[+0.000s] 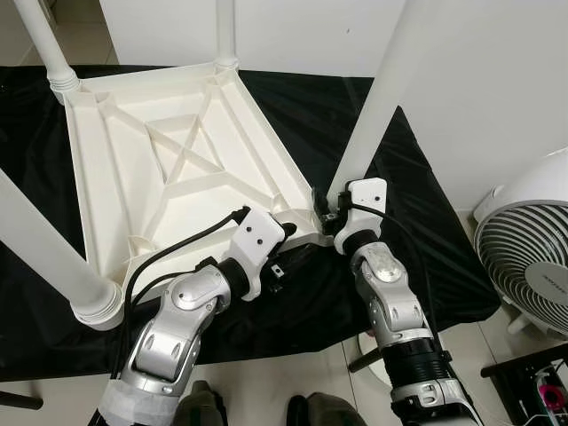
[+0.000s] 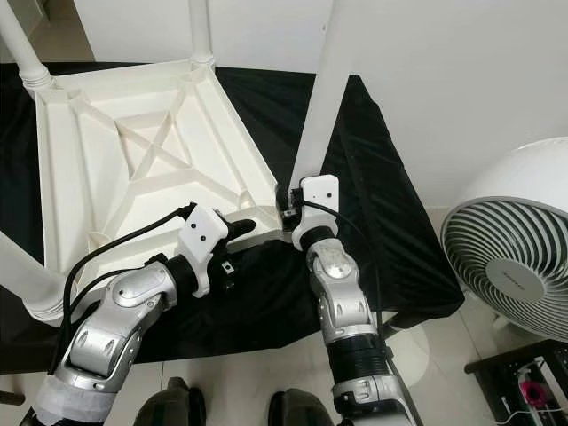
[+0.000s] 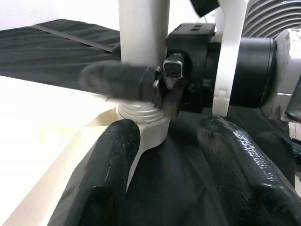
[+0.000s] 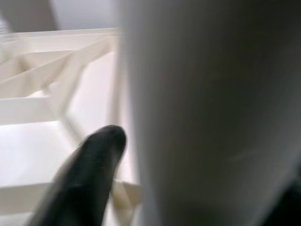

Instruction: Building children table

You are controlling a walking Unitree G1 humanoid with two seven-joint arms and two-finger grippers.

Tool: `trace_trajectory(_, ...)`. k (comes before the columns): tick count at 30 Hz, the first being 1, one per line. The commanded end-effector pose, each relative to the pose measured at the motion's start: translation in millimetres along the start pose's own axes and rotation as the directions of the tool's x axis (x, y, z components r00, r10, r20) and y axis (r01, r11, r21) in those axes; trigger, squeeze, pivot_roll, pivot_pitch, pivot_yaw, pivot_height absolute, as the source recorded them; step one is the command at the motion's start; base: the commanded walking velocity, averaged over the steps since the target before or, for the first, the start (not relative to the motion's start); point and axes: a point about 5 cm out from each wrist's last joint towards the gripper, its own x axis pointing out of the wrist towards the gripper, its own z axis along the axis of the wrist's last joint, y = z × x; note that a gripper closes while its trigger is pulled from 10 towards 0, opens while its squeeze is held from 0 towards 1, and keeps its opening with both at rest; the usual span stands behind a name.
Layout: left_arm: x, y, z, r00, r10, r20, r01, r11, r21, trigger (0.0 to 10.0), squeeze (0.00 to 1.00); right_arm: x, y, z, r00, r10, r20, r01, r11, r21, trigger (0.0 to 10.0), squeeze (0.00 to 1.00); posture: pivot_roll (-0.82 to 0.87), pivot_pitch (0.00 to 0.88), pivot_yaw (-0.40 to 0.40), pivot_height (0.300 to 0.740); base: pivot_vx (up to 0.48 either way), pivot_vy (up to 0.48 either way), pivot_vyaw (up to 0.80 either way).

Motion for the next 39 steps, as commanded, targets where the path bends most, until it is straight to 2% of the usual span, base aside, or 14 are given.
trace_trajectory(1, 0.5, 0.5, 0.5, 1.000, 0.031, 0.000, -0.031, 1.000, -0.004, 10.0, 0.00, 0.5, -1.4, 0.9, 1.000, 0.006, -0.004, -0.006, 1.000, 0.007, 10.0, 1.00, 0.03, 0.021, -0.066, 0.740, 0.000, 0.000, 0.00)
trace_trajectory(7, 0.0, 1.7, 0.6, 0.999, 0.037, 0.000, -0.037, 0.999, -0.001, 10.0, 0.00, 2.6, -13.5, 7.1, 0.987, 0.160, -0.010, -0.160, 0.987, -0.005, 10.0, 1.00, 0.03, 0.015, -0.069, 0.740, 0.000, 0.000, 0.00)
trace_trajectory(8, -0.2, 2.3, 0.8, 0.999, 0.038, 0.001, -0.038, 0.999, 0.002, 10.0, 0.00, 2.4, -17.3, 7.0, 0.947, 0.318, -0.036, -0.320, 0.945, -0.062, 10.0, 1.00, 0.04, 0.012, -0.065, 0.740, 0.000, 0.000, 0.00)
trace_trajectory(9, -0.2, 2.3, 0.8, 0.999, 0.038, 0.001, -0.038, 0.999, 0.002, 10.0, 0.00, 2.4, -17.3, 7.0, 0.947, 0.318, -0.036, -0.320, 0.945, -0.062, 10.0, 1.00, 0.04, 0.012, -0.065, 0.740, 0.000, 0.000, 0.00)
trace_trajectory(11, -0.4, 2.7, 1.1, 0.999, 0.039, 0.001, -0.039, 0.999, 0.003, 10.0, 0.00, 1.6, -20.3, 6.1, 0.913, 0.400, -0.074, -0.407, 0.907, -0.110, 10.0, 1.00, 0.04, 0.012, -0.065, 0.740, 0.000, 0.000, 0.00)
trace_trajectory(12, -0.4, 2.9, 1.6, 0.999, 0.038, 0.002, -0.038, 0.999, 0.004, 10.0, 0.00, 1.3, -21.9, 5.1, 0.891, 0.443, -0.095, -0.452, 0.885, -0.107, 10.0, 0.00, 0.04, 0.012, -0.064, 0.740, 0.000, 0.000, 0.00)
trace_trajectory(14, -0.3, 3.2, 2.0, 0.999, 0.038, 0.003, -0.038, 0.999, 0.006, 10.0, 0.00, 0.6, -22.6, 4.0, 0.858, 0.501, -0.115, -0.513, 0.852, -0.109, 10.0, 0.00, 0.04, 0.013, -0.063, 0.740, 0.000, 0.000, 0.00)
trace_trajectory(15, -0.3, 3.2, 2.0, 0.999, 0.038, 0.003, -0.038, 0.999, 0.006, 10.0, 0.00, 0.6, -22.6, 4.0, 0.858, 0.501, -0.115, -0.513, 0.852, -0.109, 10.0, 0.00, 0.04, 0.013, -0.063, 0.740, 0.000, 0.000, 0.00)
trace_trajectory(16, -0.1, 3.4, 2.5, 0.999, 0.038, 0.003, -0.038, 0.999, 0.008, 10.0, 0.00, 0.9, -24.4, 2.0, 0.809, 0.570, -0.143, -0.586, 0.802, -0.115, 10.0, 0.00, 0.04, 0.013, -0.060, 0.740, 0.000, 0.000, 0.00)
trace_trajectory(19, -0.1, 3.7, 2.8, 0.999, 0.038, 0.004, -0.038, 0.999, 0.008, 10.0, 0.00, 3.8, -25.7, 0.0, 0.795, 0.586, -0.160, -0.605, 0.787, -0.121, 10.0, 0.00, 0.04, 0.014, -0.061, 0.740, 0.000, 0.000, 0.00)
trace_trajectory(20, 0.0, 4.0, 2.9, 0.999, 0.039, 0.004, -0.039, 0.999, 0.007, 10.0, 0.00, 5.2, -26.0, -0.7, 0.788, 0.592, -0.166, -0.612, 0.782, -0.119, 0.0, 0.00, 0.05, 0.013, -0.062, 0.740, 0.000, 0.000, 0.00)
trace_trajectory(28, -1.1, 5.0, 3.6, 0.999, 0.050, 0.006, -0.051, 0.999, 0.006, 10.0, 0.00, 7.8, -27.5, -2.7, 0.761, 0.626, -0.170, -0.645, 0.759, -0.092, 0.0, 0.00, 0.05, 0.021, -0.068, 0.740, 0.000, 0.000, 0.00)
trace_trajectory(35, -1.5, 4.0, 3.5, 0.998, 0.054, 0.006, -0.055, 0.999, 0.003, 10.0, 0.00, 7.9, -31.3, -2.6, 0.802, 0.581, -0.139, -0.595, 0.799, -0.088, 0.0, 0.00, 0.05, 0.032, -0.069, 0.740, 0.000, 0.000, 0.00)
trace_trajectory(39, -1.3, 4.1, 3.8, 0.998, 0.055, 0.007, -0.055, 0.999, 0.001, 10.0, 0.00, 10.2, -33.3, -0.9, 0.867, 0.486, -0.112, -0.497, 0.860, -0.114, 0.0, 0.00, 0.04, 0.042, -0.067, 0.740, 0.000, 0.000, 0.00)
